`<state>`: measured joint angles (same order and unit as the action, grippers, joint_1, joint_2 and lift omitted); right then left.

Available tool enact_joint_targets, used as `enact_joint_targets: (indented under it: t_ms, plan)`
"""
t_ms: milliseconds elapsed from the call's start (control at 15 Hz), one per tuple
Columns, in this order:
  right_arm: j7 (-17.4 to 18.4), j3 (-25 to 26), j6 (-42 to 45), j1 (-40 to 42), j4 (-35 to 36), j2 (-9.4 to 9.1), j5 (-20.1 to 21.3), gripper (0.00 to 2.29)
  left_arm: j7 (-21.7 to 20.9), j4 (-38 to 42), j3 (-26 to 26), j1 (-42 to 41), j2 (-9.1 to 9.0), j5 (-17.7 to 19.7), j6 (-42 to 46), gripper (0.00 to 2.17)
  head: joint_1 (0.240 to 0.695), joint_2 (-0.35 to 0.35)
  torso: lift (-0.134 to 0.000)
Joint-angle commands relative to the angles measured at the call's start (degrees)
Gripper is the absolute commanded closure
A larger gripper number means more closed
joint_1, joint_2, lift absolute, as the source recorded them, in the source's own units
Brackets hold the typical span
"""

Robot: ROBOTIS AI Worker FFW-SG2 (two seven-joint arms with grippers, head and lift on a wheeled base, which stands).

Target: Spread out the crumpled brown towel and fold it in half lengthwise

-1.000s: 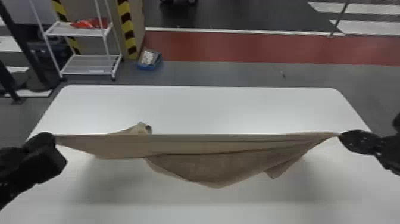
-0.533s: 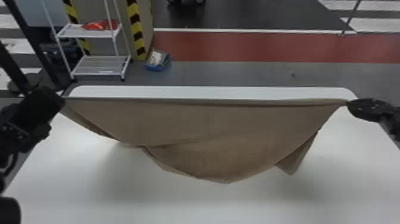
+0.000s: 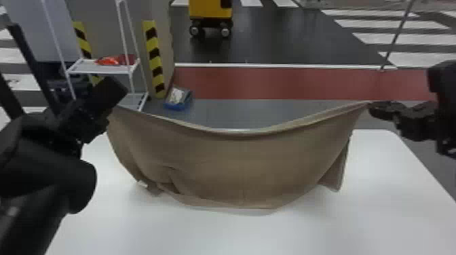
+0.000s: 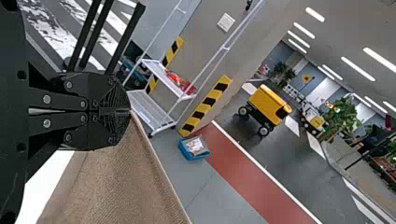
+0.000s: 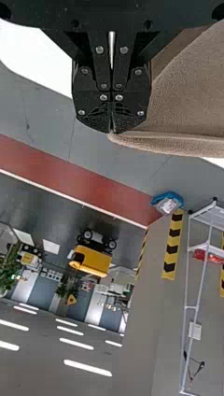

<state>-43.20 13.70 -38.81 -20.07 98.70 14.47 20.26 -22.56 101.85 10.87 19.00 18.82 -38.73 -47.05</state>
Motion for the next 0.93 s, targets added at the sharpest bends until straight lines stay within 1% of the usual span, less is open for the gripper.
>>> enact_joint_targets:
  t_ms: [0,67,133,200,267,333,400,467,533,667,733,867]
  plan:
    - [1.9,-0.6,0.0,-4.3,-3.5,0.03,0.1,1.31,1.0,-6.8,1.7,6.1,-1.94,0.5,0.5,1.88,0.536,-0.028,-0.123]
    - [3.2,-0.7,0.0,-5.8,-4.7,0.21,0.0,1.31,1.7,-8.9,2.0,8.4,-2.91,0.8,1.0,1.88,0.507,-0.039,-0.123]
    - [4.0,-0.8,0.2,-7.3,-5.5,0.38,-0.1,1.31,1.7,-9.9,2.0,10.3,-3.61,1.6,1.2,1.88,0.493,-0.044,-0.123]
    - [4.2,-0.8,-0.2,-8.5,-5.6,0.38,-0.4,1.31,1.6,-10.2,1.9,11.8,-3.88,2.6,1.4,1.88,0.481,-0.049,-0.123]
    - [4.1,-0.8,-1.1,-9.3,-5.5,0.82,-0.9,1.31,1.1,-10.2,1.8,13.0,-3.88,3.0,1.9,1.88,0.466,-0.056,-0.123]
    - [4.0,-0.6,-1.9,-9.9,-5.1,1.79,-1.4,1.31,0.9,-10.2,2.0,14.0,-3.7,3.0,1.9,1.88,0.452,-0.06,-0.123]
    - [3.5,-0.5,-3.3,-9.6,-4.0,2.49,-2.0,1.31,0.7,-9.9,2.0,14.2,-3.53,3.0,1.7,1.88,0.422,-0.068,-0.123]
    - [3.1,-0.5,-4.7,-8.1,-2.0,3.37,-2.7,1.31,0.7,-8.9,1.8,13.3,-3.17,3.0,1.7,1.88,0.409,-0.072,-0.123]
    - [3.0,0.1,-5.6,-5.9,0.2,4.07,-3.4,1.31,0.8,-7.1,1.3,11.7,-2.73,3.4,1.7,1.88,0.403,-0.075,-0.123]
    - [3.0,1.7,-6.9,-4.5,1.3,5.57,-4.5,1.31,0.6,-4.9,0.8,10.2,-2.65,3.4,1.6,1.88,0.402,-0.079,-0.123]
    - [3.0,1.8,-7.4,-4.5,1.4,6.01,-4.6,1.31,0.6,-4.5,0.8,9.9,-2.56,3.4,1.6,1.88,0.413,-0.087,-0.123]
    - [2.9,1.9,-7.4,-2.7,2.6,6.18,-4.6,1.31,0.5,-3.4,0.7,8.3,-2.56,3.3,1.6,1.88,0.419,-0.099,-0.123]
